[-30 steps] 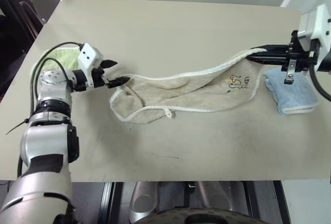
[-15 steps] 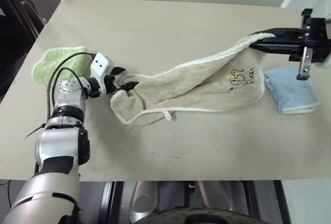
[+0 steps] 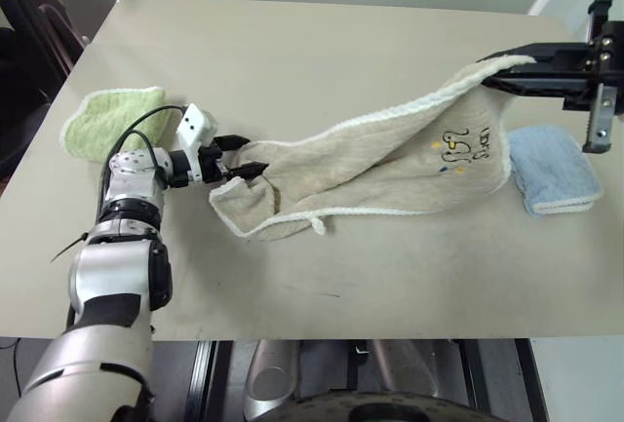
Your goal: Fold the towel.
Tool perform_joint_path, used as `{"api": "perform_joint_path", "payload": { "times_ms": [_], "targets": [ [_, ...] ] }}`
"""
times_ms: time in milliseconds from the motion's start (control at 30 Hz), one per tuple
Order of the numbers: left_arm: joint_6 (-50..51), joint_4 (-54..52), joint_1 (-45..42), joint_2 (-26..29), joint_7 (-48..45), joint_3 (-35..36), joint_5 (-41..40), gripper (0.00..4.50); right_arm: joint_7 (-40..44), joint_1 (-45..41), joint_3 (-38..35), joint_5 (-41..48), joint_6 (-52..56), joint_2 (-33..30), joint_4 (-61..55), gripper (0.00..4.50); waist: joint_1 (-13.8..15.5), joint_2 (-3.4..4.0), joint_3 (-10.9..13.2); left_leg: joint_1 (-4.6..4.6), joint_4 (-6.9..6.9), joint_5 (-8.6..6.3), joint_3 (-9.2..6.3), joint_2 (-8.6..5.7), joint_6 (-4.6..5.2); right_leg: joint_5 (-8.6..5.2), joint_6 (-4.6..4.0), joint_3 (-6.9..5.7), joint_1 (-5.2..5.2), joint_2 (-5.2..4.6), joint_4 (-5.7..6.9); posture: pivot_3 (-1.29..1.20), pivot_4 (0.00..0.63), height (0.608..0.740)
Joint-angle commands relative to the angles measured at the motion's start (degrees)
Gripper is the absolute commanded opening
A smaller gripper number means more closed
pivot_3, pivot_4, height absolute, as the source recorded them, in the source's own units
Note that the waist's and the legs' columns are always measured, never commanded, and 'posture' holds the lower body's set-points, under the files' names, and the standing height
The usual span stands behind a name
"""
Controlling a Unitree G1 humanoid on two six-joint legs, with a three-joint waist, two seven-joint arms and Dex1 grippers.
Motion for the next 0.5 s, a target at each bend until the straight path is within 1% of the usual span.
{"api": "perform_joint_path", "payload": {
  "times_ms": [33, 167, 233, 300, 400, 500],
  "targets": [
    [-1.36, -1.41, 0.85, 0.01, -3.42, -0.79, 0.27, 4.5, -0.53, -0.83, -2.16, 0.9, -0.88, -1.19, -1.83, 0.02, 0.03, 0.01, -0.01, 0.0, 0.0, 0.0, -0.01, 0.0, 0.0, 0.0, 0.01, 0.0, 0.0, 0.0, 0.01, 0.0, 0.15, 0.697],
    [-1.32, -3.11, 1.12, 0.15, -6.47, -0.73, -0.46, 4.5, -0.54, -0.96, -2.3, 1.03, -0.97, -1.33, -2.28, 0.02, 0.07, 0.01, -0.01, -0.01, 0.01, -0.01, -0.01, -0.01, 0.01, 0.0, 0.01, 0.0, 0.0, 0.0, 0.01, 0.0, 0.15, 0.697],
    [-0.48, -5.71, 1.93, 0.65, -8.77, -1.48, -0.47, 4.5, -0.54, -0.99, -2.63, 1.29, -0.74, -1.6, -2.57, 0.02, 0.07, 0.01, -0.01, -0.03, 0.02, -0.01, -0.02, 0.0, 0.02, 0.0, 0.02, 0.0, -0.01, -0.01, 0.01, 0.0, 0.15, 0.697],
    [1.22, -10.37, 3.88, 1.35, -11.82, -2.22, -1.17, 4.5, -0.58, -0.74, -3.02, 1.59, -0.51, -1.91, -2.97, 0.02, 0.06, 0.01, -0.01, -0.05, 0.03, -0.01, -0.01, -0.01, 0.02, 0.01, 0.02, 0.0, -0.04, -0.01, 0.01, 0.0, 0.15, 0.697],
    [5.98, -21.16, 9.02, 3.41, -15.93, -3.5, -2.95, 4.5, -0.64, -0.17, -3.34, 1.94, -0.36, -2.35, -3.35, 0.02, 0.01, 0.01, -0.02, -0.2, 0.05, -0.02, 0.0, 0.0, 0.03, 0.06, 0.12, 0.0, -0.18, -0.01, 0.04, 0.0, 0.15, 0.697],
    [11.71, -32.32, 14.2, 5.68, -16.93, -3.84, -5.3, 4.5, -0.31, 0.48, -3.49, 2.08, -0.52, -3.07, -3.25, 0.02, -0.18, 0.02, -0.02, -0.25, 0.07, -0.02, 0.04, 0.0, 0.03, 0.1, 0.19, 0.01, -0.27, -0.01, 0.07, 0.0, 0.15, 0.697]
  ]
}}
